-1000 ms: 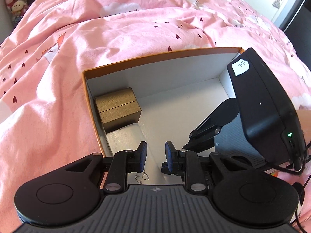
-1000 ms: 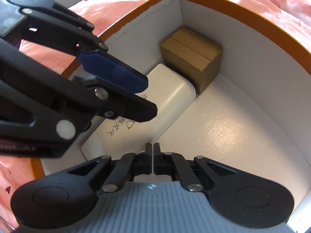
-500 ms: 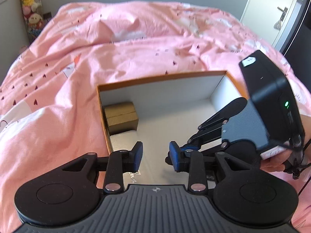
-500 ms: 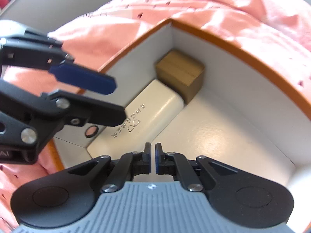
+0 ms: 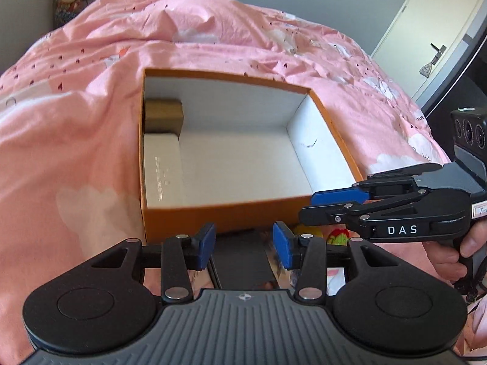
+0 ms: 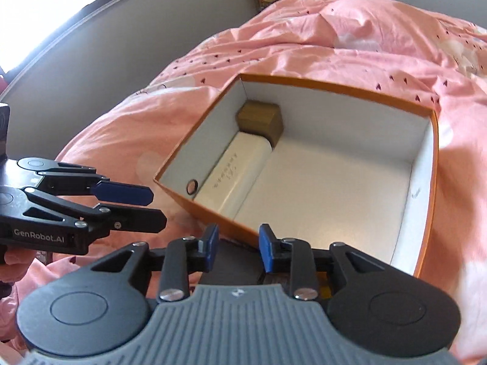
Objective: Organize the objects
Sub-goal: 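Move both tools back to the items lying beside the orange box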
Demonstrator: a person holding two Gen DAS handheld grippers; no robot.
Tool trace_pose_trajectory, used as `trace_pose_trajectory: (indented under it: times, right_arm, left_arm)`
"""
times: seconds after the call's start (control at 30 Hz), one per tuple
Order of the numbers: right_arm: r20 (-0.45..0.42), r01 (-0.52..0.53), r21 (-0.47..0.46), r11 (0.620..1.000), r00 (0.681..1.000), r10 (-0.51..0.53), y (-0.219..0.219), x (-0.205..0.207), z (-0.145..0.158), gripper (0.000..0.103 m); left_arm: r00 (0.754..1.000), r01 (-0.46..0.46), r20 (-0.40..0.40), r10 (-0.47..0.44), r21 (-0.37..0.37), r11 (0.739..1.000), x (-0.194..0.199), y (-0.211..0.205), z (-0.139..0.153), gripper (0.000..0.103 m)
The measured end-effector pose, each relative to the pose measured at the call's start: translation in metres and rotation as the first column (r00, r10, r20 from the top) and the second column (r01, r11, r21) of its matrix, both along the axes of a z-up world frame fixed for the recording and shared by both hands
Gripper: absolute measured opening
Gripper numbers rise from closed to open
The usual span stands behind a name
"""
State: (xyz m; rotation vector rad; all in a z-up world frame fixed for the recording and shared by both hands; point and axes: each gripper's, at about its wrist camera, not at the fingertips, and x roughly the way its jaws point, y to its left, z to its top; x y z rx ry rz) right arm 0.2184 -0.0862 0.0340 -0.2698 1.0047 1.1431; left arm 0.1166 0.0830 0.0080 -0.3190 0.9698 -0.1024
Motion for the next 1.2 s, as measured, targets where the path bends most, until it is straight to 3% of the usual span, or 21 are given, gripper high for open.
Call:
trace_pose_trajectory:
  times: [0.07,0.13,0.27,0.47,0.6,0.83,1.0,1.1,1.2]
  right_arm:
    - [-0.011,0.027,-0.05,0.998,1.0,-0.027,-0.005,-0.007,-0.017,0.032]
    - [-0.03,0.055,-0.108,0.993,0.998,-0.058,-0.011,-0.011,-0.036,0.032]
    - [-0.055,0.084,-0.207,0.975,0.994,-0.097,-0.011,-0.008,-0.071,0.034]
    - [-0.104,0.08,-0.24,0.967,0.989,-0.107,-0.014,-0.011,-0.088,0.034]
    - [-0.131,0.059,-0.249,0.967,0.987,-0.094,-0.015,-0.017,-0.086,0.035]
    - [-0.147,-0.047,-0.199,0.979,0.989,0.018,-0.019,-0.037,-0.054,0.035]
    - [-0.183,-0.11,-0.17,0.979,0.98,0.078,-0.027,-0.053,-0.037,0.035]
    - [-0.202,-0.139,-0.162,0.977,0.974,0.105,-0.031,-0.064,-0.032,0.035]
    - [-0.208,-0.154,-0.156,0.976,0.971,0.12,-0.033,-0.073,-0.031,0.035]
  left_arm:
    - [0.999,-0.04,-0.037,0.038,-0.041,0.998,-0.005,0.005,-0.018,0.052]
    - [0.996,-0.077,-0.059,0.072,-0.076,0.994,-0.008,0.009,-0.034,0.06]
    - [0.988,-0.118,-0.115,0.107,-0.1,0.988,-0.004,0.013,-0.065,0.064]
    - [0.967,-0.115,-0.244,0.072,-0.167,0.979,0.0,0.013,-0.093,0.065]
    - [0.965,-0.1,-0.256,0.049,-0.193,0.976,-0.011,0.012,-0.083,0.065]
    - [0.973,0.066,-0.212,-0.094,-0.135,0.989,-0.036,0.005,-0.036,0.063]
    - [0.948,0.199,-0.232,-0.218,-0.105,0.974,-0.053,-0.005,-0.016,0.063]
    - [0.929,0.215,-0.275,-0.249,-0.149,0.965,-0.058,-0.011,-0.02,0.063]
    - [0.925,0.162,-0.309,-0.22,-0.203,0.966,-0.059,-0.013,-0.033,0.063]
